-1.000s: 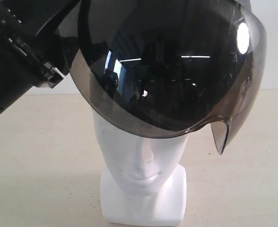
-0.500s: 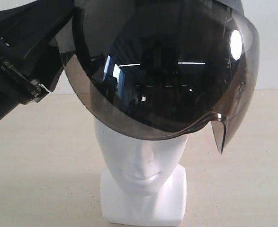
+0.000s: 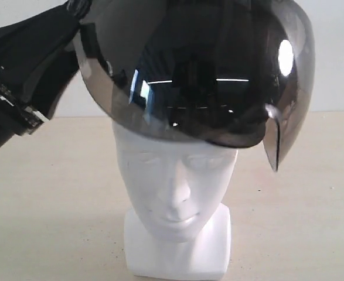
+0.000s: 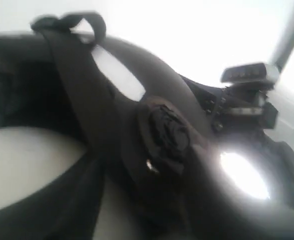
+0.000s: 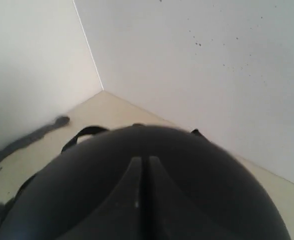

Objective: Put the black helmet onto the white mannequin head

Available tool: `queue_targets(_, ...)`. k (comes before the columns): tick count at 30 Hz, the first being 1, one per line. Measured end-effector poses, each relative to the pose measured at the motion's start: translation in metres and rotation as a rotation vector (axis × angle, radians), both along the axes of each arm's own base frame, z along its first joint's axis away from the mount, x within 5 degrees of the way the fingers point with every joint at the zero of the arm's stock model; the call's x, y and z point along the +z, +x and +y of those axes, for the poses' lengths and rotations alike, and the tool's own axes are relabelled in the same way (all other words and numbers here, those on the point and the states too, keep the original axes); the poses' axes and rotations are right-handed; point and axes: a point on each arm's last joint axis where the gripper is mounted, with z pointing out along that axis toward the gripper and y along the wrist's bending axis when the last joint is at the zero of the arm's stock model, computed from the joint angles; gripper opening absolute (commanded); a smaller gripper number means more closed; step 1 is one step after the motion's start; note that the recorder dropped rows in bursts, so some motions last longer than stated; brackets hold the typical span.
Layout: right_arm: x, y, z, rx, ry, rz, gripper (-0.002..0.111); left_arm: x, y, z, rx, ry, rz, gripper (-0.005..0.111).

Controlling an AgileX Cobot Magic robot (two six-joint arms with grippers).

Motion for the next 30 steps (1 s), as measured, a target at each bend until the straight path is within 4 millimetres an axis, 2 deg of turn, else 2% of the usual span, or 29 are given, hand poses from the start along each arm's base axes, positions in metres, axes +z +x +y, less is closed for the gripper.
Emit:
queue_targets(3,-0.013,-0.001,0.003,0.042,-0.077,0.063,0.000,-0.005,0.006,0.014,0.137,-0.027,0.041,0.004)
queue_targets(10,-0.027,0.011,0.012,0.046,-0.079,0.137,0.000,-0.002,0.004,0.016,0.148,-0.037,0.011,0.004)
queue_targets(18,-0.029,0.014,0.022,0.053,-0.066,0.129,0.000,-0.002,0.004,0.016,0.155,-0.026,0.004,0.004)
queue_targets(27,-0.029,0.014,0.022,0.055,-0.069,0.129,0.000,-0.003,-0.003,0.018,0.284,0.201,-0.131,0.004)
queue_targets(30,-0.029,0.014,0.022,0.054,-0.070,0.129,0.000,-0.003,-0.006,0.021,0.316,0.301,-0.104,0.004)
